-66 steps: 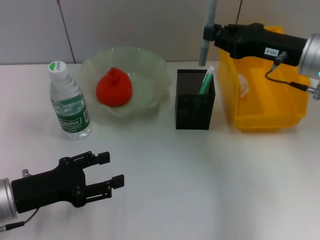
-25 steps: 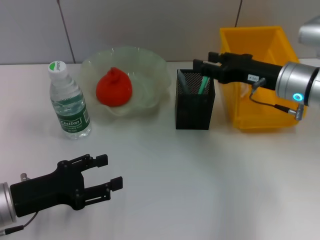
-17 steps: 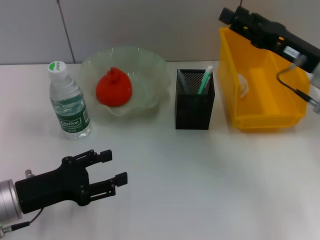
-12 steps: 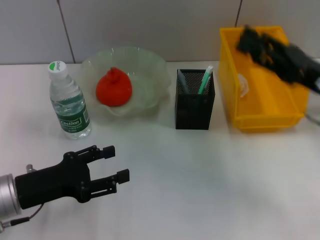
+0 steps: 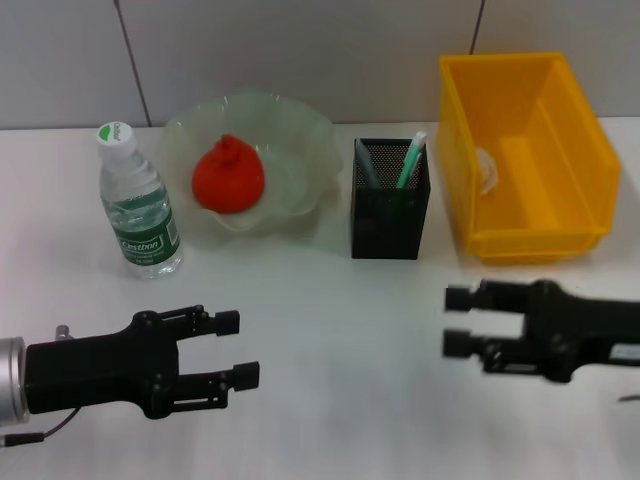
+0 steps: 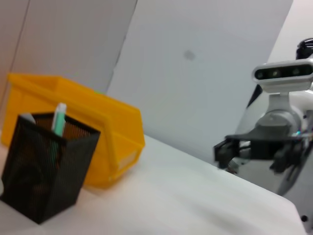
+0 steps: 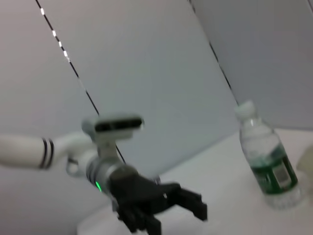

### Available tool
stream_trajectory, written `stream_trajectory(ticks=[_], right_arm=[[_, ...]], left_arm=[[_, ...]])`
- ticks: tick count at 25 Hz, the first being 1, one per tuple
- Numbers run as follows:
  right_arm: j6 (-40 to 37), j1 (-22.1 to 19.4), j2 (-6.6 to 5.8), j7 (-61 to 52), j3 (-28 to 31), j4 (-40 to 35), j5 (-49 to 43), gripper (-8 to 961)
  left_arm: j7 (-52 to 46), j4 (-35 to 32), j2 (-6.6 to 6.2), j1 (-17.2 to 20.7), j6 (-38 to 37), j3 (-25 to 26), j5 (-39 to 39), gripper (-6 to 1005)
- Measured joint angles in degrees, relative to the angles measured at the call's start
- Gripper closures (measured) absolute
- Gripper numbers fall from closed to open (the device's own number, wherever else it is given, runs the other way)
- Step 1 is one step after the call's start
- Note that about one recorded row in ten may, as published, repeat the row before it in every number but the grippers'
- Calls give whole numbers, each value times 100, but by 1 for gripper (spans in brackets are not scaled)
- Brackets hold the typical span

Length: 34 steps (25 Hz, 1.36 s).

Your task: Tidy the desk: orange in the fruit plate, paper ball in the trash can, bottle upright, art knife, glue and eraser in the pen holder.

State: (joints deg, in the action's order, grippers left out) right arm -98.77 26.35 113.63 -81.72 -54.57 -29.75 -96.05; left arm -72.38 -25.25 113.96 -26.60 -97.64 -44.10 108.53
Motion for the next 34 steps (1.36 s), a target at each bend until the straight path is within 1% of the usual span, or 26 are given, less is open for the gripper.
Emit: stream_trajectory(ticks=[1, 2, 3, 4, 5, 6, 7, 9, 11, 12, 19, 34], right_arm=[[86, 15, 46, 52, -6, 2, -97, 255], [255, 52, 151, 138, -22, 5, -277, 254], [326, 68, 197, 174, -29, 7, -354, 254], [417, 94, 275, 247, -43, 10, -447, 254], [417, 94, 275, 247, -43, 10, -447, 253], [479, 119, 340, 342, -50, 17, -483, 253], [479, 119, 340, 342, -50, 17, -483, 252], [560, 153, 396, 424, -52, 35, -520, 251], [608, 176, 412, 464, -53, 53, -544, 250], [693, 220, 447, 574, -54, 115, -593, 250], [856, 243, 515, 890, -52, 240, -622, 247], [1018, 310, 515, 847, -58, 188, -713, 240]], left_arm=[[-59, 1, -10, -15, -18, -1, 36, 213], [-59, 1, -10, -15, -18, -1, 36, 213], [-96, -1, -15, -40, -45, -2, 93, 213], [-82, -2, -15, -43, -45, -1, 129, 213], [-82, -2, -15, -43, -45, -1, 129, 213], [-62, 3, -5, -47, -31, -2, 181, 213], [-62, 3, -5, -47, -31, -2, 181, 213], [-62, 3, -3, -48, -17, -2, 212, 213], [-64, 3, -2, -49, -16, -2, 233, 213], [-101, 3, 3, -54, -8, -2, 298, 213], [-136, 11, 22, -24, 6, -2, 314, 213], [-254, 12, 30, 6, 25, 3, 318, 213]])
